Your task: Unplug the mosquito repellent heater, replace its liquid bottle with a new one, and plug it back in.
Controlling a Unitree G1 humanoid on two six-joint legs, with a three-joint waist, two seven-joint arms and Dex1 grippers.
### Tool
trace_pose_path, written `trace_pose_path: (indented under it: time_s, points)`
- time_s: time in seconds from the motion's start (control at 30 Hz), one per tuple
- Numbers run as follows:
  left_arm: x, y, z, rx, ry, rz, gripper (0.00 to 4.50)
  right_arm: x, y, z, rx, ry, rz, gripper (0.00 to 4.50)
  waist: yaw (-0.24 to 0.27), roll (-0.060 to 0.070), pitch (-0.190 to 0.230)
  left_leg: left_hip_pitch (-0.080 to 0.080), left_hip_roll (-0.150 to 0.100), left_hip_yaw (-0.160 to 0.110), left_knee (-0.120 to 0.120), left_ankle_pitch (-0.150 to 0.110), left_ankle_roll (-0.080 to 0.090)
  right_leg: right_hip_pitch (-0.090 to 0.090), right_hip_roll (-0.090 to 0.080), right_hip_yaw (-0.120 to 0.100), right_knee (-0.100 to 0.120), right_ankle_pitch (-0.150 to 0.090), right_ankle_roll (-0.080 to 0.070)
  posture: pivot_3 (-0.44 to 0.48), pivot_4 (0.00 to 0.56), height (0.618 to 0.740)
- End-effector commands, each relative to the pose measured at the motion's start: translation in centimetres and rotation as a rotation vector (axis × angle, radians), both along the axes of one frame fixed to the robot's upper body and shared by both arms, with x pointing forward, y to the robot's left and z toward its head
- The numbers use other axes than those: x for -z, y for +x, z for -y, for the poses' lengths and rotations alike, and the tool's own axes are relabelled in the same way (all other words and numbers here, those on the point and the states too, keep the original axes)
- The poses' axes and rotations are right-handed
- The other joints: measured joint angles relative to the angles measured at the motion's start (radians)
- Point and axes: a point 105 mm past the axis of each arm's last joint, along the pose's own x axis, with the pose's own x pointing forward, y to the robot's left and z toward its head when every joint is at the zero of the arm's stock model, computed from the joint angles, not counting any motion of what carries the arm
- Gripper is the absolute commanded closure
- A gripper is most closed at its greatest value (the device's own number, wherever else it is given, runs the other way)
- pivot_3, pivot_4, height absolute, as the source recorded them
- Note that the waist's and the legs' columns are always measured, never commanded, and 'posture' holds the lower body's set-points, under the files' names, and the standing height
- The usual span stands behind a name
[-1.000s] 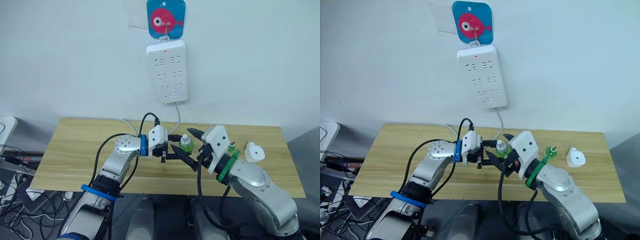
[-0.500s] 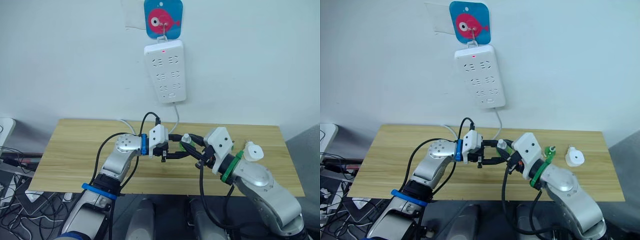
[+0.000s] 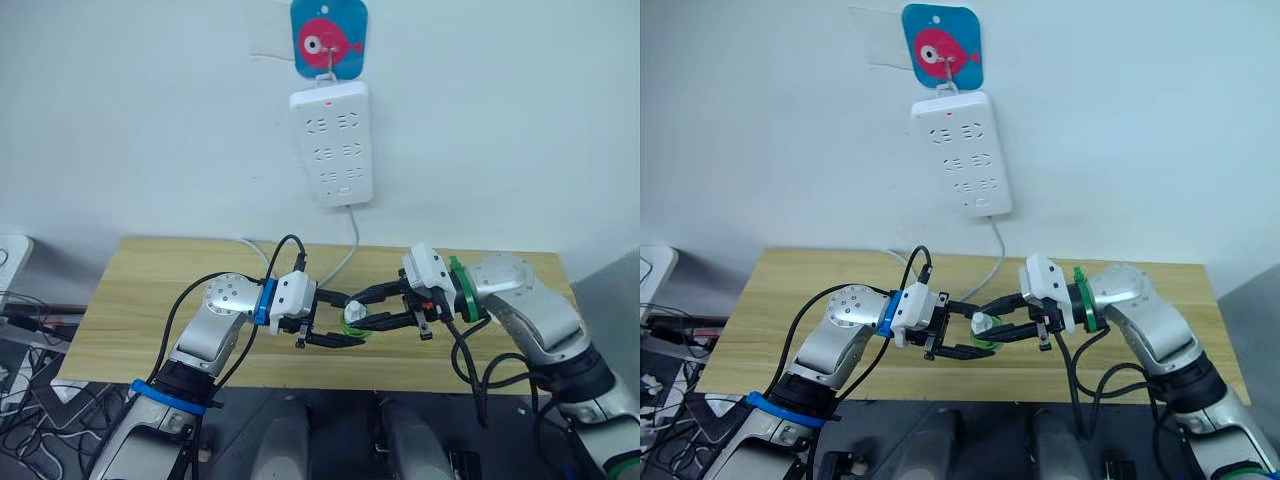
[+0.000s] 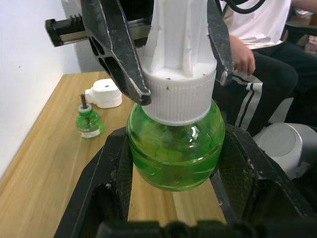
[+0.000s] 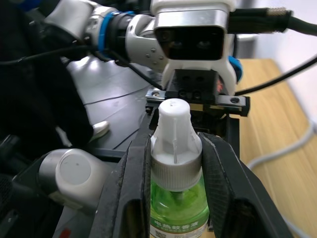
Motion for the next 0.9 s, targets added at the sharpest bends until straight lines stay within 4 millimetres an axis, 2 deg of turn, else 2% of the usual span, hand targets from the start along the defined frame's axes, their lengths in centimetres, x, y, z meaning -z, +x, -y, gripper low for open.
trace_pose_path:
  time_s: [0.03, 0.23, 0.4, 0.57, 0.67, 0.9]
  points:
    - [-0.5, -0.2, 0.9, 0.018, -0.019, 0.018, 2.33, -1.7, 0.5, 1.6, 0.056, 0.016, 0.059, 2.15, 0.01, 0.0, 0.0, 0.0, 0.0, 0.0, 0.0, 0.0, 0.0, 0.0, 0.0, 0.0, 0.0, 0.0, 0.0, 0.302, 0.208, 0.74]
    - [-0.5, 0.8, 1.1, -0.039, -0.041, 0.025, 2.33, -1.3, -1.6, 3.9, 0.231, 0.019, 0.038, 0.02, 0.048, 0.0, -0.001, -0.001, -0.002, -0.001, 0.0, 0.0, 0.0, 0.001, -0.002, -0.001, -0.002, 0.0, 0.0, 0.276, 0.21, 0.74]
    - [-0.3, 1.4, 1.5, -0.094, -0.068, 0.011, 2.33, -0.6, -2.5, 3.3, 0.44, 0.09, 0.061, 0.02, 0.047, 0.0, -0.002, 0.0, -0.001, 0.0, 0.0, 0.0, 0.0, 0.001, -0.001, 0.0, -0.001, 0.0, 0.0, 0.258, 0.212, 0.74]
    - [-0.4, 1.8, 1.7, -0.119, -0.073, -0.003, 2.33, -1.9, -1.5, 1.2, 0.598, 0.201, 0.11, 0.02, 0.039, 0.0, -0.003, 0.001, 0.0, 0.001, 0.0, 0.0, 0.0, 0.001, 0.0, 0.0, 0.0, 0.0, 0.0, 0.244, 0.222, 0.74]
    - [-0.4, 1.8, 1.9, -0.112, -0.071, -0.005, 2.33, -1.3, -0.6, 0.3, 0.654, 0.185, 0.152, 0.02, 0.034, 0.0, -0.004, 0.001, 0.0, 0.001, 0.0, 0.0, 0.0, 0.001, 0.0, 0.0, 0.0, 0.0, 0.0, 0.239, 0.226, 0.74]
    - [-0.5, 2.3, 1.9, -0.113, -0.065, -0.001, 2.33, -1.0, 0.2, 1.2, 0.697, 0.16, 0.175, 0.02, 0.029, 0.0, -0.004, 0.0, -0.001, 0.0, 0.0, 0.0, 0.0, 0.002, -0.001, 0.0, -0.001, 0.0, 0.0, 0.238, 0.225, 0.74]
